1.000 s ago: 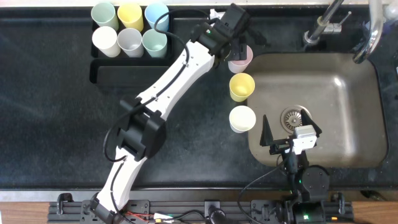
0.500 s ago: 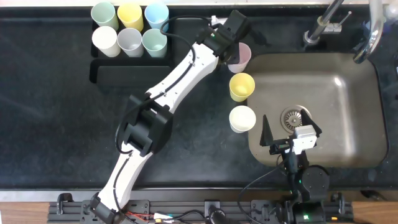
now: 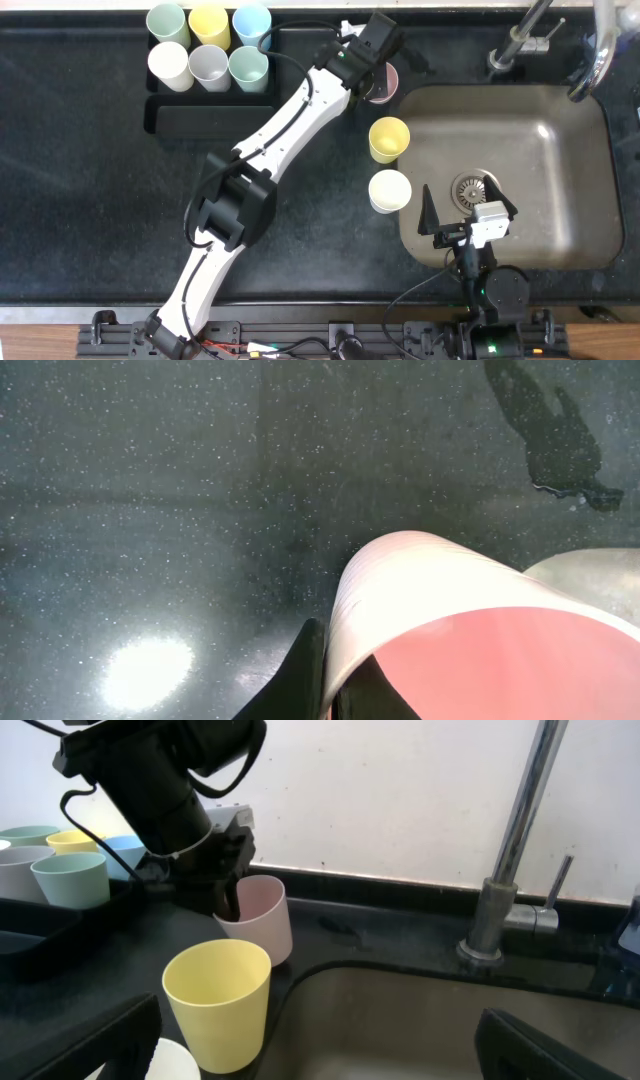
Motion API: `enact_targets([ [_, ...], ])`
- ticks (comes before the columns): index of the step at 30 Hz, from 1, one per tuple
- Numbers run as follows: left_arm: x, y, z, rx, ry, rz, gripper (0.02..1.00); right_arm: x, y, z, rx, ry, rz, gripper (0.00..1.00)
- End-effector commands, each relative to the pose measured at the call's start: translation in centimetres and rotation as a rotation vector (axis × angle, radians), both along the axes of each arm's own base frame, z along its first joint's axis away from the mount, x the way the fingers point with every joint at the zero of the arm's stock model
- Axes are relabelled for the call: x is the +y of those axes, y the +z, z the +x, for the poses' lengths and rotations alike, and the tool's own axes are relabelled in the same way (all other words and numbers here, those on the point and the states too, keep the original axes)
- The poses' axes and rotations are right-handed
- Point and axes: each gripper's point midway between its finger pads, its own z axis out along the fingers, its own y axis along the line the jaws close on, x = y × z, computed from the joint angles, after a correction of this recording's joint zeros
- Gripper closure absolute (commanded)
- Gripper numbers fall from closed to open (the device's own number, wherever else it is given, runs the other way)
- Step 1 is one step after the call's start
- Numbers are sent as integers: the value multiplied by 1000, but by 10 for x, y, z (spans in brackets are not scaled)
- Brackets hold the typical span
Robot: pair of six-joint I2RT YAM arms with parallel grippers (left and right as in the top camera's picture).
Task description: Store Cups
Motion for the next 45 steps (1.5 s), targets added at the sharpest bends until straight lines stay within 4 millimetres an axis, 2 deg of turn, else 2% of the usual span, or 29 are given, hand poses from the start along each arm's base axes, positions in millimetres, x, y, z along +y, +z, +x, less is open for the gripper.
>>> enact_targets([
  [1,1,26,0,-31,-22,-12,985,0,-3,0,-1,0,-6,7],
  [4,15,68,-5,-84,2,1,985,0,-3,0,-1,0,-6,5],
  [7,34,125,-12,-176,11,7,985,0,-3,0,-1,0,-6,5],
  [9,53,164,-18,-240,44,-8,985,0,-3,0,-1,0,-6,1],
  [11,75,194,-26,-284,78,-23,985,0,-3,0,-1,0,-6,7],
  [13,103,215,-36,-311,120,-31,985,0,-3,0,-1,0,-6,5],
  [16,155,227,-49,-322,199,-30,985,0,-3,0,-1,0,-6,5],
  [19,205,220,-61,-309,274,-24,985,0,-3,0,-1,0,-6,5],
  [22,253,199,-75,-255,337,-7,985,0,-3,0,-1,0,-6,5],
  [28,309,149,-89,-125,387,42,985,0,-3,0,-1,0,-6,5],
  [32,341,124,-94,-59,408,88,985,0,-3,0,-1,0,-6,5],
  [38,377,107,-94,-7,402,153,985,0,-3,0,-1,0,-6,5],
  [45,389,66,-87,97,359,198,982,0,-3,0,-1,0,-6,7],
])
